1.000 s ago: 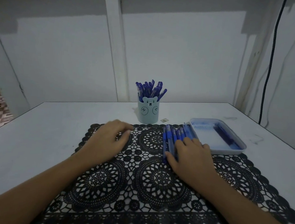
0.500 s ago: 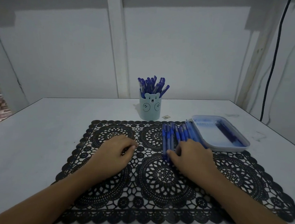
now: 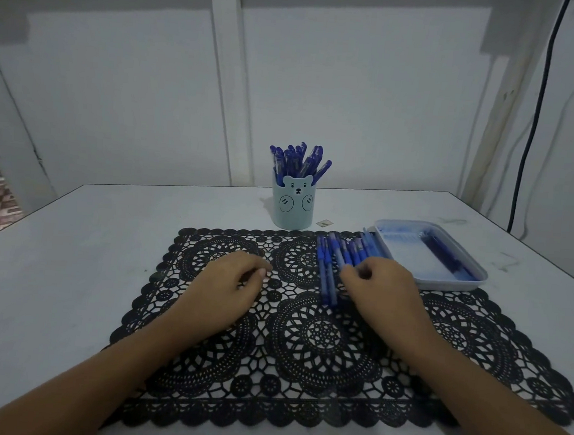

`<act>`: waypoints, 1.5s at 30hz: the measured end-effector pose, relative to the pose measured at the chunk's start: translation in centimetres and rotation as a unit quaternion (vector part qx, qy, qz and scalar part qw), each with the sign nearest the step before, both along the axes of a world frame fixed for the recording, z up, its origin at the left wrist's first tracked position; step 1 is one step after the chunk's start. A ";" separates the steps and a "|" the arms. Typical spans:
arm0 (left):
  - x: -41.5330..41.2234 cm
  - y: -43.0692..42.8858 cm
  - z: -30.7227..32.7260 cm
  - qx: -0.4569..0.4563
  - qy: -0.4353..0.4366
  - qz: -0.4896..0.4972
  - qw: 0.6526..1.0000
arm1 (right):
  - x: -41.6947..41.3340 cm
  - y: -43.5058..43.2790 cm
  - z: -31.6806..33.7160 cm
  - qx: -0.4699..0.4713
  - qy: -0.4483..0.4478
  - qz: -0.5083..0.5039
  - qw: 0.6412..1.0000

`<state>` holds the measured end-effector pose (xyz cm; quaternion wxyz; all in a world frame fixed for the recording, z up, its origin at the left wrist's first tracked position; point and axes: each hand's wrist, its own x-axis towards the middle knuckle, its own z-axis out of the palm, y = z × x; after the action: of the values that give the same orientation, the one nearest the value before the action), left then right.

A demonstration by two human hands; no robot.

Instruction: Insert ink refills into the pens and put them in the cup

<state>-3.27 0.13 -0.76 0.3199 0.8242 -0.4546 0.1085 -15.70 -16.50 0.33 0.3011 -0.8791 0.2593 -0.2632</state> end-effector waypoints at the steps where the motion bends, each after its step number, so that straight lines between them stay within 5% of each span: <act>1: -0.3 -0.2 0.2 -0.016 0.024 0.003 1.000 | -0.1 0.2 0.0 0.010 -0.020 0.001 1.000; 4: -1.3 -1.3 0.9 -0.051 0.171 0.001 0.984 | -0.5 1.4 0.1 0.019 -0.072 0.035 0.997; 8: -2.0 -2.1 1.5 -0.137 0.455 -0.044 0.879 | -0.7 3.6 -0.3 -0.030 -0.061 0.108 0.992; 13: -1.6 -1.8 1.8 -0.211 0.559 -0.027 0.801 | -0.5 4.1 -1.3 -0.133 0.001 0.193 0.972; 17: -1.3 -1.3 2.5 -0.156 0.423 0.006 0.893 | -0.3 3.1 -1.6 -0.232 -0.071 0.147 0.959; 21: -1.3 -0.4 2.3 -0.037 0.084 -0.002 0.996 | 0.2 1.8 -2.1 -0.361 -0.108 0.087 0.922; 27: -1.2 0.4 1.0 0.064 -0.143 -0.029 0.987 | 0.5 1.4 -2.2 -0.449 -0.082 0.065 0.887; 32: -1.7 0.2 0.7 0.102 -0.256 -0.088 0.957 | 0.6 1.4 -2.7 -0.436 -0.054 0.178 0.881; 45: -1.4 0.4 0.5 0.086 -0.307 -0.122 0.940 | -0.6 0.6 -1.5 -0.388 -0.017 0.226 0.893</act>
<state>-4.65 0.55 -0.30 0.1036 0.7132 -0.6354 0.2775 -16.32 -15.87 -1.20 -0.0081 -0.9562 -0.0748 -0.2830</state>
